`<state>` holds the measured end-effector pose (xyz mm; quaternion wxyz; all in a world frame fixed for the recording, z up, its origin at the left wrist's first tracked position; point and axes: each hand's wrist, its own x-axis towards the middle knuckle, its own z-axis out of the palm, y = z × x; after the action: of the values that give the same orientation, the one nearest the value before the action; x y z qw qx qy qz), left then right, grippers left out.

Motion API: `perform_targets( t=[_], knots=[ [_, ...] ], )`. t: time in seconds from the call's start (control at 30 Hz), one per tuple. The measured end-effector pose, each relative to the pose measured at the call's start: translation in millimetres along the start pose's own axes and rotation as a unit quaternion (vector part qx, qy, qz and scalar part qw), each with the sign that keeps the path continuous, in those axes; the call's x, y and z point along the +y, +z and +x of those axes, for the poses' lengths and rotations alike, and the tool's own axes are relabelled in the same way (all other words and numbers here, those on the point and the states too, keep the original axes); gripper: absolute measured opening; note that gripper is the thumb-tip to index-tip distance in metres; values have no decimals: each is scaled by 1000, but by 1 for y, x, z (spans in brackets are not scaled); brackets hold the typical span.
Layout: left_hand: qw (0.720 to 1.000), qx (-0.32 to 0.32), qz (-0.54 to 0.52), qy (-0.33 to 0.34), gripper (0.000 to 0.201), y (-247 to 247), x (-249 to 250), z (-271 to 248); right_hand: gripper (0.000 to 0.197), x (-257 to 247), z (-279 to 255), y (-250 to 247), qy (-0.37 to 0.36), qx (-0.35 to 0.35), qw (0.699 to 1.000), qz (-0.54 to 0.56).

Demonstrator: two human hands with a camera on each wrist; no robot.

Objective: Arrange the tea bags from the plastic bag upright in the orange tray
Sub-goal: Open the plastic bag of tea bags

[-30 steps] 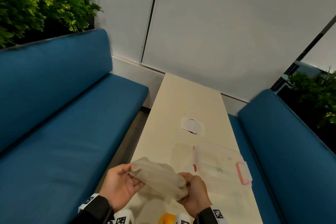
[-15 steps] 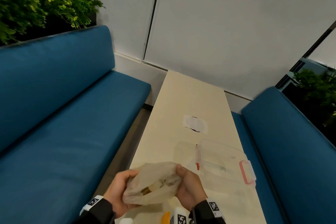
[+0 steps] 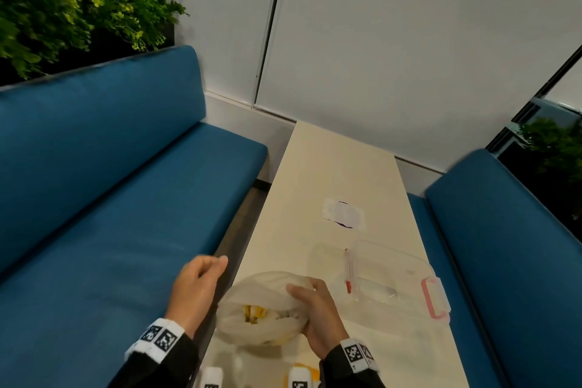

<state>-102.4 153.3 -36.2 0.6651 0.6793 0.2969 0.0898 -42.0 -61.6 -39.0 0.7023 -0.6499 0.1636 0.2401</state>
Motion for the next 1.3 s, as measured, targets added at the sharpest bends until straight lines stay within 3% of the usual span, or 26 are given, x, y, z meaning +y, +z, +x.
perform_targets(
  t=[0.03,0.07,0.1,0.17,0.23,0.33,0.37,0.5,0.63,0.7,0.73,0.83,0.87,0.93,1.0,1.07,1.13,1.2,1.3],
  knots=[
    [995,-4,4,100,14,-3,13,-10,58,-2,-1,-2,-4,-24,1000,-13],
    [985,-58,28,157,13,-1,24,-18,67,-4,-2,-3,-10,-42,999,-32],
    [972,-136,85,170,15,4,29,-25,73,-5,-3,-4,-20,-52,997,-60],
    [915,-255,273,153,21,21,24,-32,79,-5,-5,-2,-52,-53,989,-126],
    [857,-251,424,153,23,36,8,-26,77,-4,-8,-3,-89,-48,976,-191],
    [818,-206,513,157,23,48,-7,-16,63,-2,-12,-8,-156,-46,951,-262],
    [809,-201,525,175,30,49,-11,-13,58,-1,-13,-9,-173,-46,945,-275],
    [791,-187,528,246,95,45,-18,-8,46,-2,-17,-11,-239,-27,915,-325],
    [776,-180,545,263,117,44,-9,-10,34,-8,-17,-7,-259,27,894,-365],
    [772,-189,550,255,111,45,-4,-12,28,-10,-17,-5,-261,53,883,-386],
    [772,-193,552,250,99,47,-1,-14,26,-11,-16,-3,-262,61,881,-390],
    [792,-211,525,231,40,58,6,-17,22,-14,-18,-1,-266,63,874,-401],
    [802,-223,508,222,29,64,8,-18,22,-15,-18,-1,-267,57,871,-408],
    [793,-250,510,218,28,77,8,-15,24,-16,-19,-1,-268,48,865,-422],
    [772,-280,522,230,43,88,9,-9,25,-18,-19,-2,-268,48,862,-428],
    [739,-299,553,244,69,98,6,0,25,-21,-20,-5,-265,46,862,-430],
    [700,-317,592,244,81,105,2,8,27,-24,-22,-10,-259,43,862,-435],
    [675,-334,613,240,70,109,6,13,31,-26,-23,-15,-255,44,858,-443],
    [674,-364,606,214,51,112,12,15,37,-29,-24,-22,-251,50,851,-458]
  ],
)
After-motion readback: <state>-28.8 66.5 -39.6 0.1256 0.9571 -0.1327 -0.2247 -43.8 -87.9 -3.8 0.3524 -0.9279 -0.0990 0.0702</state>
